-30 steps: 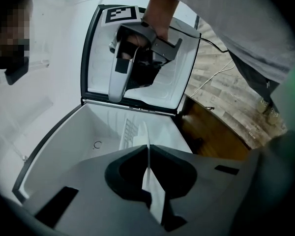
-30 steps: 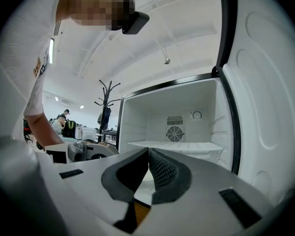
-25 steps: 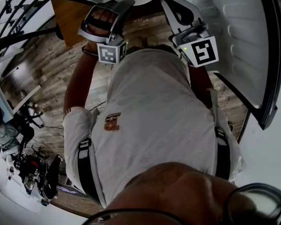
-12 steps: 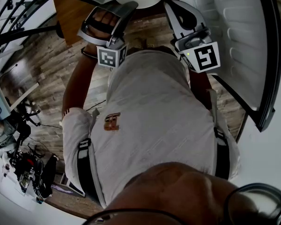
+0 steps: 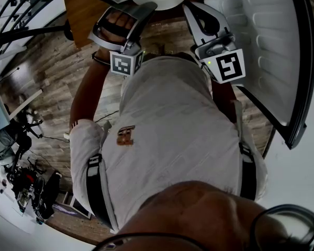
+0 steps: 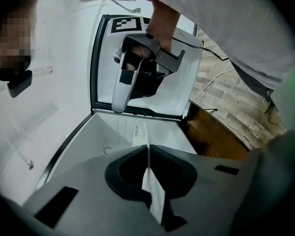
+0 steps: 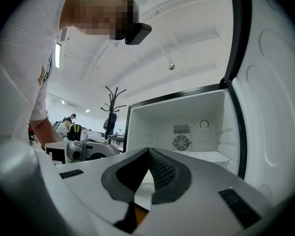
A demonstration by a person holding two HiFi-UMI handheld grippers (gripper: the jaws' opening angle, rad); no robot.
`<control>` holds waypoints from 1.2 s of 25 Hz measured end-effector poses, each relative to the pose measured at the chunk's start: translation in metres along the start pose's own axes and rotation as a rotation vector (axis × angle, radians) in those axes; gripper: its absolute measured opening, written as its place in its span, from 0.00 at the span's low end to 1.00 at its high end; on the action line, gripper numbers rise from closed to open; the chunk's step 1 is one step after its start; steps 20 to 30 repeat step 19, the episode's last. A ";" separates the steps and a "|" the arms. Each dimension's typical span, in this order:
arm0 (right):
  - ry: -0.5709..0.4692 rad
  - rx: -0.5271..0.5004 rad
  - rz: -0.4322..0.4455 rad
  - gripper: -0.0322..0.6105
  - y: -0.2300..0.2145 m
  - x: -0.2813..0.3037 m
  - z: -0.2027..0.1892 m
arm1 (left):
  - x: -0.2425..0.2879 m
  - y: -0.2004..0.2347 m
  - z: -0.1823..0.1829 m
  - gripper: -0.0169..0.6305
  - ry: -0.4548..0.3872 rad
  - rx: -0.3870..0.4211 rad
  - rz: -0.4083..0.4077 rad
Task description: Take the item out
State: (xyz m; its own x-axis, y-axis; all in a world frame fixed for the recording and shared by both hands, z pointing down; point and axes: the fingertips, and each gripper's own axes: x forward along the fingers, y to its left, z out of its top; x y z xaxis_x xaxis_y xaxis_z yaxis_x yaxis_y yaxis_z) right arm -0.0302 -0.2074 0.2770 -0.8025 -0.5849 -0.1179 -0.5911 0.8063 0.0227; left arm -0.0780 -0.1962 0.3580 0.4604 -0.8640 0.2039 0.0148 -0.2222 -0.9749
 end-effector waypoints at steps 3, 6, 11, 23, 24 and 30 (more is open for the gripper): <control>-0.003 -0.007 0.005 0.10 0.001 -0.005 0.010 | -0.002 0.006 0.006 0.07 0.007 -0.002 0.000; -0.005 -0.008 0.006 0.10 0.005 -0.005 0.005 | -0.005 0.001 0.004 0.07 0.006 0.003 0.002; -0.003 -0.002 0.001 0.10 0.008 0.000 -0.016 | -0.002 -0.012 -0.005 0.07 0.003 0.011 0.005; 0.003 0.005 -0.009 0.10 0.004 -0.003 -0.010 | 0.000 -0.004 0.001 0.07 -0.011 0.011 -0.001; 0.003 0.005 -0.009 0.10 0.004 -0.003 -0.010 | 0.000 -0.004 0.001 0.07 -0.011 0.011 -0.001; 0.003 0.005 -0.009 0.10 0.004 -0.003 -0.010 | 0.000 -0.004 0.001 0.07 -0.011 0.011 -0.001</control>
